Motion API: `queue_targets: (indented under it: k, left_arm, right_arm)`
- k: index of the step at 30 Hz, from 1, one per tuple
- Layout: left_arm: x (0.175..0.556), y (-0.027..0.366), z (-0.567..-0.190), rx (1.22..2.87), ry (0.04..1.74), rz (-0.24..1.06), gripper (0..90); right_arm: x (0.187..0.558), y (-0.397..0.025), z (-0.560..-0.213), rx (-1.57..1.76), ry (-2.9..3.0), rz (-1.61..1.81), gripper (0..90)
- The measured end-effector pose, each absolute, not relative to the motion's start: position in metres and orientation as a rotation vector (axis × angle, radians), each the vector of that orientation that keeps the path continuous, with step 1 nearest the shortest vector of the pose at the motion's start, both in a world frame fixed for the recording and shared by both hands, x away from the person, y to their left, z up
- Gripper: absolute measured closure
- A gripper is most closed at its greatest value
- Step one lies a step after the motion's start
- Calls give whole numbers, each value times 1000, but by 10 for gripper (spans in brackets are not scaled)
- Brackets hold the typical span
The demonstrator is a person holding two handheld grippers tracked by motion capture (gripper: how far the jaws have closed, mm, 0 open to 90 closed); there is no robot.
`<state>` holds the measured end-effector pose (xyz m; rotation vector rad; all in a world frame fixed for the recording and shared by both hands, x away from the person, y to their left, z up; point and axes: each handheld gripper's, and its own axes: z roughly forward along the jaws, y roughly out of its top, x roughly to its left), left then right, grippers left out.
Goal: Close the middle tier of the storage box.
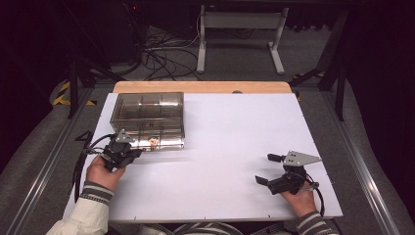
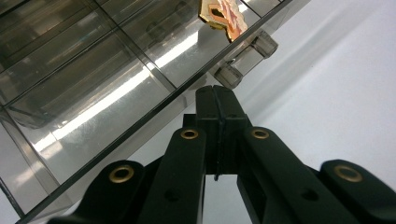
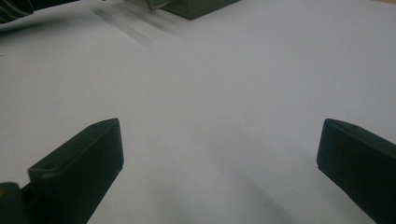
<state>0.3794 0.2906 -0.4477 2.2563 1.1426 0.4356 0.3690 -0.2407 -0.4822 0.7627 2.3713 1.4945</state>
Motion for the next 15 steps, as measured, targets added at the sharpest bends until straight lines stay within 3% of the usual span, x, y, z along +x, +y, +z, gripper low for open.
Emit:
queue_targets:
  k: [15]
  left_arm:
    - [384,293,-444,2157,1187,464,900]
  right_arm:
    - [369,-241,-482,762,2371,1492,12]
